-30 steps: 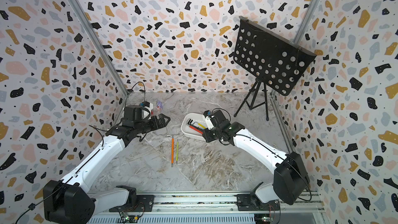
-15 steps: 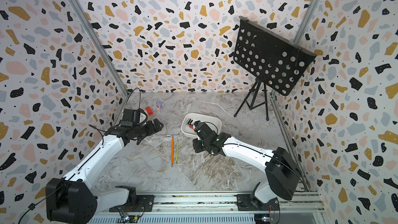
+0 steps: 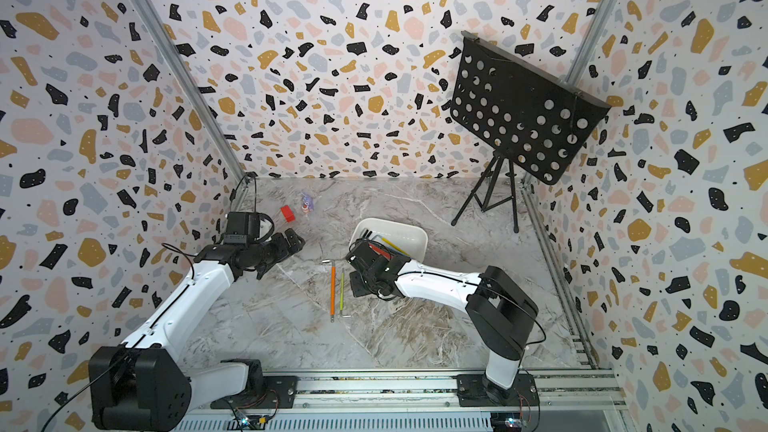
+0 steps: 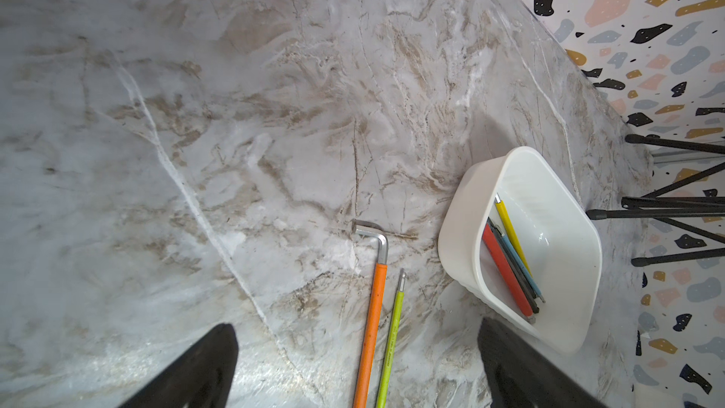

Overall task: Put the hex key on the desktop into the storage box
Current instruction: Pick up the Allen key from the center of the board.

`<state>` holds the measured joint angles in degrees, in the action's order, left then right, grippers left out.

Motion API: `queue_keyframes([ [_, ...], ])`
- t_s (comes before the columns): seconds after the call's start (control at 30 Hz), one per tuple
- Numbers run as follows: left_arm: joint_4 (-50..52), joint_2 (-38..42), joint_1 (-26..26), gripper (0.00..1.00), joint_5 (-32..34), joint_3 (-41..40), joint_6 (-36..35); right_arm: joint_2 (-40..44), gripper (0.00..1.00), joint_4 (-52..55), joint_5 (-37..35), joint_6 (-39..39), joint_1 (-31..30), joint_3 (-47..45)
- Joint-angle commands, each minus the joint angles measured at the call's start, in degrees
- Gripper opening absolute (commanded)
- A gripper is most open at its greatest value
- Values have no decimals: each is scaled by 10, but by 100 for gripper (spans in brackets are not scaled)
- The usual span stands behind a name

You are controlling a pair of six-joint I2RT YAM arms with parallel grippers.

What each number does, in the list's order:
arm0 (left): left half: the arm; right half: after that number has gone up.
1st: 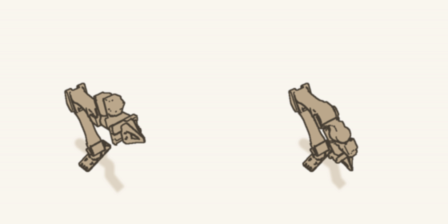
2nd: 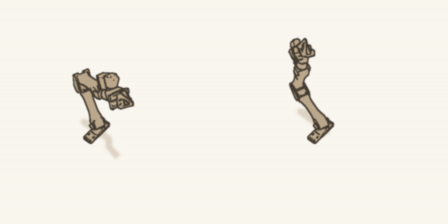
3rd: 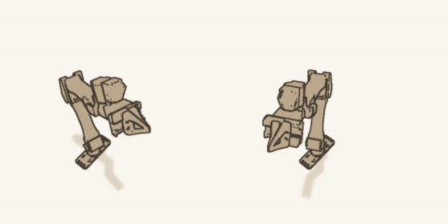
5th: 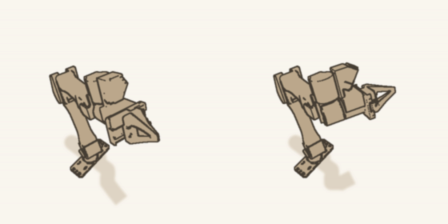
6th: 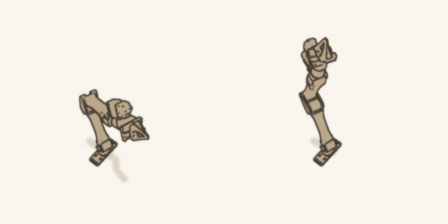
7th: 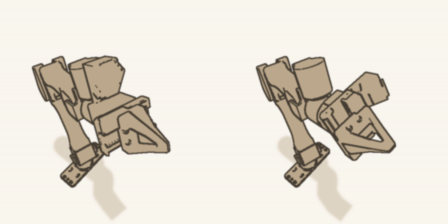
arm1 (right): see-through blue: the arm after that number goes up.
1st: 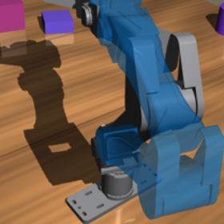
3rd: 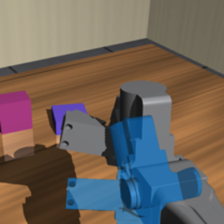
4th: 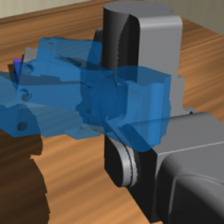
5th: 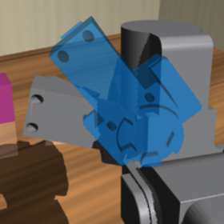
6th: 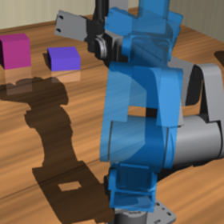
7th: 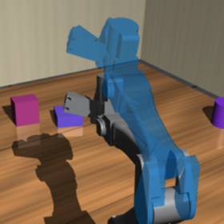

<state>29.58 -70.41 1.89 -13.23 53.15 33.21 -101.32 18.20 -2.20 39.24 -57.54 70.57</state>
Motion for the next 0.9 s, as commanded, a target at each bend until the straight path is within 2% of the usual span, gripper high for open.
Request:
queue_keyframes([
  [0.0, 4, 7, -11, 100, -12, -4, 3, -16, 34, 29, 4, 9, -6, 42],
  [0.37, 0, -1, -21, 100, -35, -6, 12, -106, 33, 52, 19, 8, -28, 126],
  [0.5, -1, 2, -28, 100, -39, -6, 13, -141, 35, 80, 4, 11, -32, 156],
  [0.87, -12, 0, -34, 100, -59, -12, 23, -192, 36, 102, -4, 16, -32, 190],
])
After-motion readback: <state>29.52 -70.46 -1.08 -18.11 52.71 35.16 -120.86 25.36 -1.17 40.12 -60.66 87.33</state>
